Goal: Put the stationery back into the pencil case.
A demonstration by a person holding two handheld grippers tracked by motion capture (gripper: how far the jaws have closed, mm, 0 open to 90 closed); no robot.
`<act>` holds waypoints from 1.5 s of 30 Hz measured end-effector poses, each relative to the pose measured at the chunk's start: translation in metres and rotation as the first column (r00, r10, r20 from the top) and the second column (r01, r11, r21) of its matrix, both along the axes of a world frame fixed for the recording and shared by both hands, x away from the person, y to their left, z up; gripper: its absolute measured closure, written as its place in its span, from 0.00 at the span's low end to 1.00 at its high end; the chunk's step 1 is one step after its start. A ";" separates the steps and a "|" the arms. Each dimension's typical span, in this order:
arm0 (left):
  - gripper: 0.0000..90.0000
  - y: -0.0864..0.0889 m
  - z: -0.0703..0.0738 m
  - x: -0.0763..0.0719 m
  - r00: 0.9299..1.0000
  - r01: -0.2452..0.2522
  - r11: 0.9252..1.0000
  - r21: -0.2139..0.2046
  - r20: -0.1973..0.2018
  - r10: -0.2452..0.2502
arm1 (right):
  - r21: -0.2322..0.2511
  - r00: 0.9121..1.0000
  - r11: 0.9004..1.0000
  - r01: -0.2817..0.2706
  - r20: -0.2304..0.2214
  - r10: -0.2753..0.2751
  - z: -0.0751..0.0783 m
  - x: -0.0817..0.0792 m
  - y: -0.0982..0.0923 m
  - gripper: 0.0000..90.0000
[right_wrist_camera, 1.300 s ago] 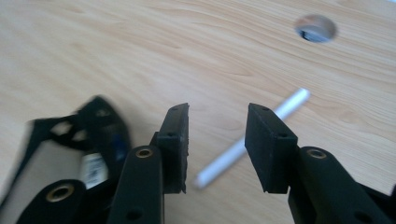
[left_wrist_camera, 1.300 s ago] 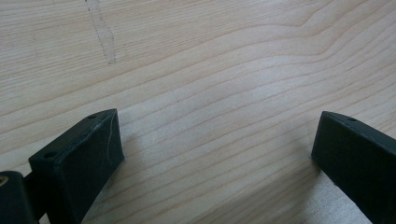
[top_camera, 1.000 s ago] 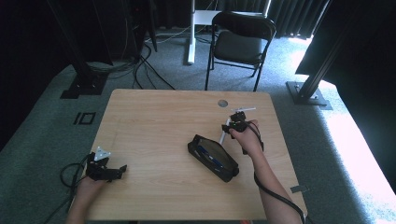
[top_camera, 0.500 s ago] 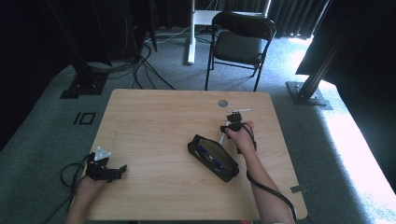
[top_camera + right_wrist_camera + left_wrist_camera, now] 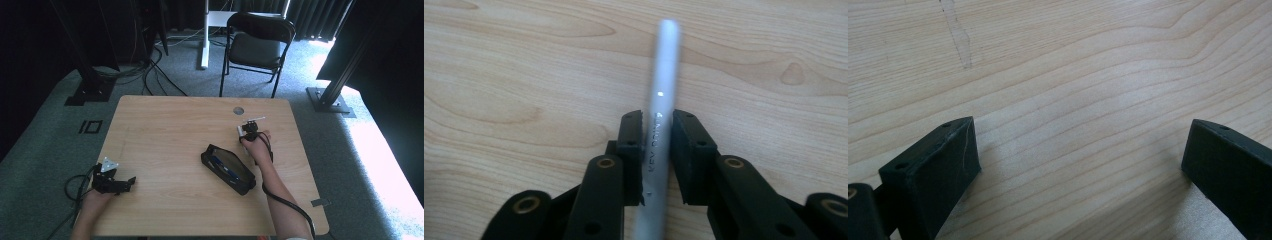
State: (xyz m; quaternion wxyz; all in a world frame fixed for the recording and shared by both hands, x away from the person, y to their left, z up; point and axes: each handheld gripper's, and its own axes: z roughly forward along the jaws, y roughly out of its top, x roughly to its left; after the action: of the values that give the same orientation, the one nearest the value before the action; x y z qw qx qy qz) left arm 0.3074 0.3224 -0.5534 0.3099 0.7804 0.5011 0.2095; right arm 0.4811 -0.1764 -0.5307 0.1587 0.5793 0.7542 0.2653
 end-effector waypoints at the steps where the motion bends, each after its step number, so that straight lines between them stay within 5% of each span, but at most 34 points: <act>1: 0.02 0.000 0.000 0.000 1.000 0.000 1.000 0.000 0.000 0.000 | -0.006 1.000 1.000 0.001 0.006 -0.001 0.000 0.000 -0.001 0.86; 15: 0.02 0.000 0.000 0.000 1.000 0.000 1.000 0.000 0.000 0.000 | 0.071 1.000 0.997 -0.006 0.001 0.006 0.022 -0.011 -0.024 0.87; 24: 0.02 0.000 0.000 0.000 1.000 0.000 1.000 0.000 0.000 0.000 | 0.114 0.992 0.988 -0.107 0.081 0.099 0.057 -0.038 -0.026 0.87; 35: 0.02 0.000 0.000 0.000 1.000 0.000 1.000 0.000 0.000 0.000 | 0.163 0.962 0.954 -0.253 0.147 0.230 0.094 -0.068 -0.005 0.87; 45: 0.02 0.000 0.000 0.000 1.000 0.000 1.000 0.000 0.000 0.000 | 0.173 0.924 0.911 -0.375 0.144 0.354 0.098 -0.086 0.019 0.87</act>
State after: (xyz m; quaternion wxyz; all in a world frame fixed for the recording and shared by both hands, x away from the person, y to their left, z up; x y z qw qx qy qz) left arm 0.3074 0.3224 -0.5534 0.3099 0.7804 0.5012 0.2095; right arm 0.3949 -0.1578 -0.4328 0.0894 0.4256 0.8092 0.3951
